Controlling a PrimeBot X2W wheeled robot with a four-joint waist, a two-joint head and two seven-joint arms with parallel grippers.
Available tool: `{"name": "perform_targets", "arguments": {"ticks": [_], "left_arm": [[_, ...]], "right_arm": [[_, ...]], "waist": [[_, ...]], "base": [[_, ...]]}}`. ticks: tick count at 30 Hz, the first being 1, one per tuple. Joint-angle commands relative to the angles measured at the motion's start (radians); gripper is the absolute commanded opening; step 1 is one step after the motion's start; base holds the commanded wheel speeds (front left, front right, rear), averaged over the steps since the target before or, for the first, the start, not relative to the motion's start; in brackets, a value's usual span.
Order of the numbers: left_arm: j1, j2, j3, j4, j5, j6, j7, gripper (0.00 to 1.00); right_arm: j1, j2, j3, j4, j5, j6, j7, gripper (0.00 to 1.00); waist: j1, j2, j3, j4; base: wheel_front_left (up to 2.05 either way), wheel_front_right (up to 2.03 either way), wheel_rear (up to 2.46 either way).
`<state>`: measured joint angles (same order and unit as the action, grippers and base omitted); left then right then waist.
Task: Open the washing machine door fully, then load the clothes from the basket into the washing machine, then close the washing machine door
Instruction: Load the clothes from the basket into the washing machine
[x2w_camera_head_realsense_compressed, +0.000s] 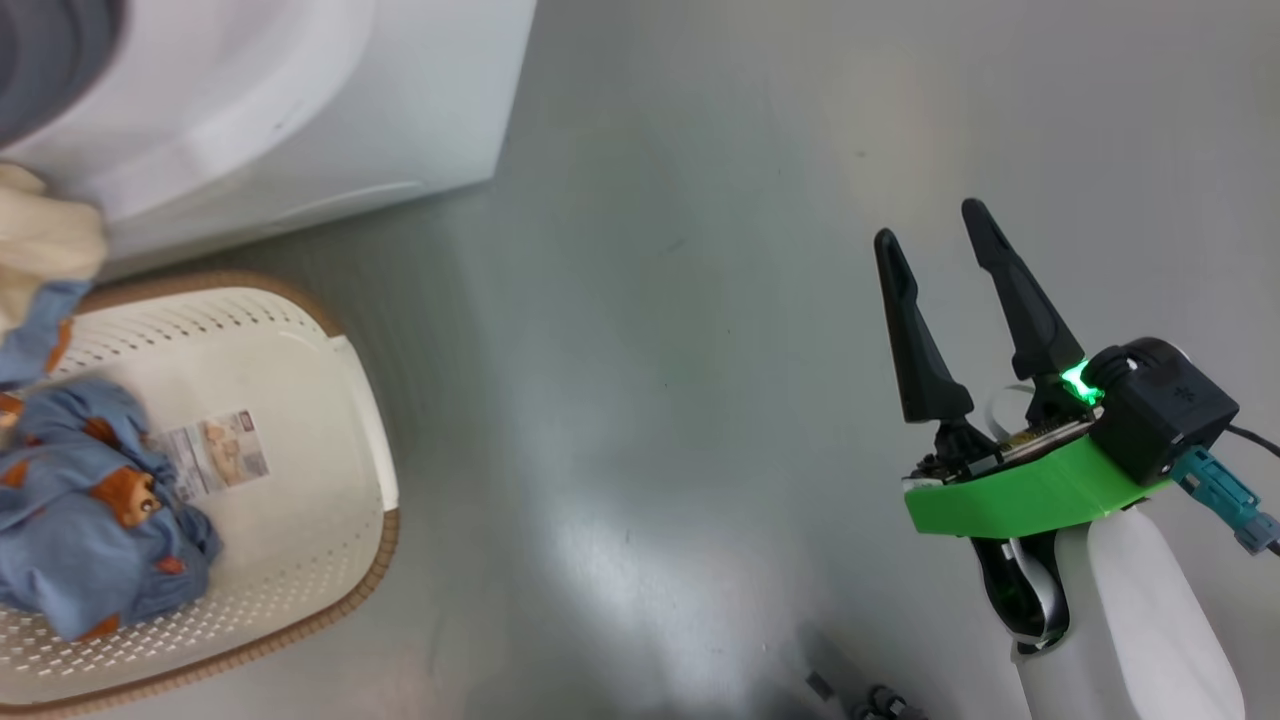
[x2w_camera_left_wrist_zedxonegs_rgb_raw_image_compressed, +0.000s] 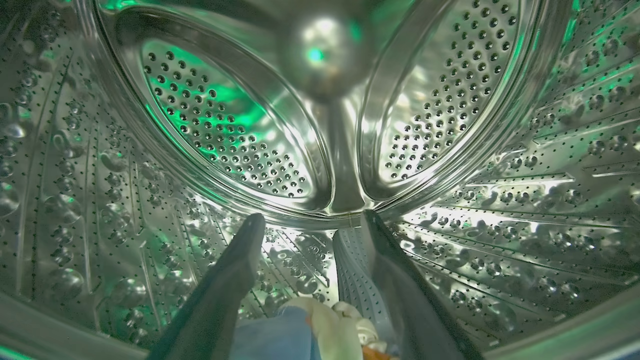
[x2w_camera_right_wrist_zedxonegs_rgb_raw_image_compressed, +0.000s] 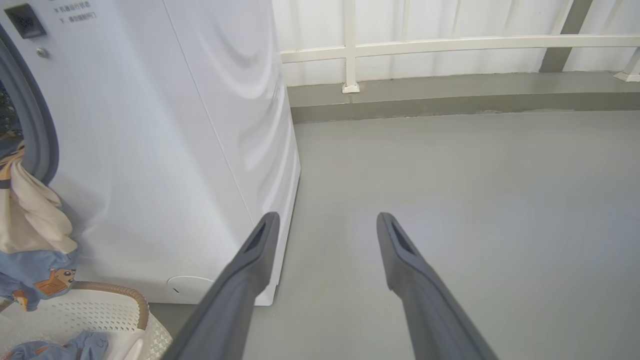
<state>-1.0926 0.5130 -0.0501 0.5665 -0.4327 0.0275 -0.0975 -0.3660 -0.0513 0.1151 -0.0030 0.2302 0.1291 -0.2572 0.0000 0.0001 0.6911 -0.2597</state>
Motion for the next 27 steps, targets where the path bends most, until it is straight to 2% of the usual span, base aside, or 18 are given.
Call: {"name": "perform_targets", "arguments": {"ticks": [1, 9, 10, 15, 20, 27], "left_arm": [[0.061, 0.047, 0.029, -0.053, -0.010, 0.016, -0.012, 1.00], [0.383, -0.005, 0.063, -0.282, -0.018, 0.101, -0.082, 1.00], [0.383, -0.005, 0.063, -0.282, -0.018, 0.101, -0.082, 1.00], [0.590, -0.055, 0.058, -0.443, 0.006, 0.166, -0.112, 1.00], [0.764, -0.112, 0.024, -0.558, 0.036, 0.217, -0.125, 1.00], [0.932, -0.172, -0.054, -0.632, 0.072, 0.260, -0.117, 1.00]], "right_arm": [[0.040, 0.001, 0.014, -0.017, -0.011, 0.002, -0.005, 1.00], [0.081, -0.003, -0.004, -0.005, -0.036, 0.002, -0.005, 1.00], [0.081, -0.003, -0.004, -0.005, -0.036, 0.002, -0.005, 1.00], [0.109, -0.015, -0.005, 0.006, -0.048, 0.002, -0.005, 1.00], [0.145, -0.028, -0.011, 0.014, -0.057, 0.002, -0.005, 1.00], [0.196, -0.041, -0.012, 0.025, -0.071, 0.002, -0.005, 1.00]], "waist": [[0.0000, -0.0001, -0.037, 0.016], [0.0000, -0.0001, -0.125, 0.053], [0.0000, -0.0001, -0.125, 0.053], [0.0000, -0.0001, -0.176, 0.080], [0.0000, -0.0001, -0.232, 0.111], [0.0000, -0.0001, -0.319, 0.148]], "base": [[0.00, 0.00, 0.00], [0.00, 0.00, 0.00], [0.00, 0.00, 0.00], [0.00, 0.00, 0.00], [0.00, 0.00, 0.00], [0.00, 0.00, 0.00]]}}
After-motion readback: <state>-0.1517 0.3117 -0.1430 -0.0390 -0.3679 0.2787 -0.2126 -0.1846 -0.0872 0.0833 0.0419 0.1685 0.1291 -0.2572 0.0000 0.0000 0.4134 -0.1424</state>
